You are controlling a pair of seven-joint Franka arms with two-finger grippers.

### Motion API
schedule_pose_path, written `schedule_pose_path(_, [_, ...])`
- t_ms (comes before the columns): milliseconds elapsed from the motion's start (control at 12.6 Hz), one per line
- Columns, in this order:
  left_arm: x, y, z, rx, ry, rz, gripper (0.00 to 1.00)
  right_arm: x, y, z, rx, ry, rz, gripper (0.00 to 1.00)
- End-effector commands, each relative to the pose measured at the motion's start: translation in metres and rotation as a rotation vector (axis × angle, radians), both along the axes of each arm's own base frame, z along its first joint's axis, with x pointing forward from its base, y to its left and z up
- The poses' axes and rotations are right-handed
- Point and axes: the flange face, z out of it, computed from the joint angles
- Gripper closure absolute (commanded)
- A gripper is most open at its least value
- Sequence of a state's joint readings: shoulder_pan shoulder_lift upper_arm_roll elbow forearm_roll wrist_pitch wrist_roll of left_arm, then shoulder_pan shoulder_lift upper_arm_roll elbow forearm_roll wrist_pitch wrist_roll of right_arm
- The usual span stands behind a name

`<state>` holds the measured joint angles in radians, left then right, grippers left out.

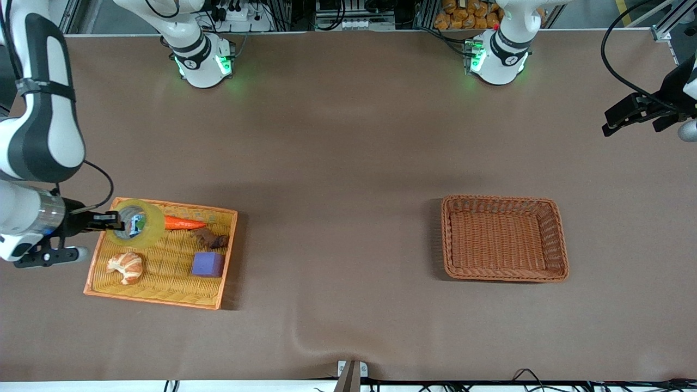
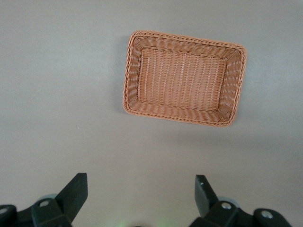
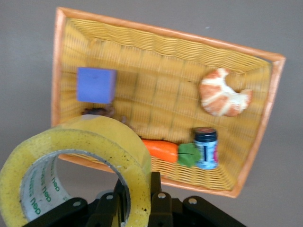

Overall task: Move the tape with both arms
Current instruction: 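Close the right gripper on the tape roll's rim, then lift the tape roll and carry it toward the table middle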

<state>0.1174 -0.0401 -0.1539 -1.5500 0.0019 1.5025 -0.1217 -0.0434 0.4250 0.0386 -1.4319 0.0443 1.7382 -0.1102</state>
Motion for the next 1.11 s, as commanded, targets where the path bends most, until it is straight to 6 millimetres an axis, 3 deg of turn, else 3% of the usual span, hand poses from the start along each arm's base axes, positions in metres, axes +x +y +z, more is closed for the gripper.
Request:
schedule_pose_path(0, [-0.001, 0.001, 0.005, -0.023, 0.005, -0.021, 0.0, -0.019, 0.067, 0.026, -0.011, 0.01, -0.086, 1.0])
schedule_pose_path(317, [-0.001, 0.001, 0.006, -0.024, 0.002, -0.021, 0.0, -0.041, 0.182, 0.047, 0.057, 0.014, -0.135, 1.0])
schedule_pose_path(476, [-0.001, 0.002, 0.006, -0.024, 0.004, -0.018, 0.0, -0.067, 0.282, 0.062, 0.042, -0.011, -0.175, 1.0])
schedule_pose_path(556, [0.0, 0.004, 0.005, -0.026, 0.005, -0.015, 0.0, -0.077, 0.323, 0.054, 0.033, -0.006, -0.201, 1.0])
schedule_pose_path(794, [0.0, 0.005, 0.005, -0.026, 0.005, -0.013, 0.0, -0.078, 0.379, 0.009, 0.045, -0.03, -0.229, 1.0])
schedule_pose_path(1032, [0.0, 0.001, 0.004, -0.026, 0.005, -0.018, 0.0, -0.062, 0.417, -0.072, 0.091, -0.092, -0.223, 1.0])
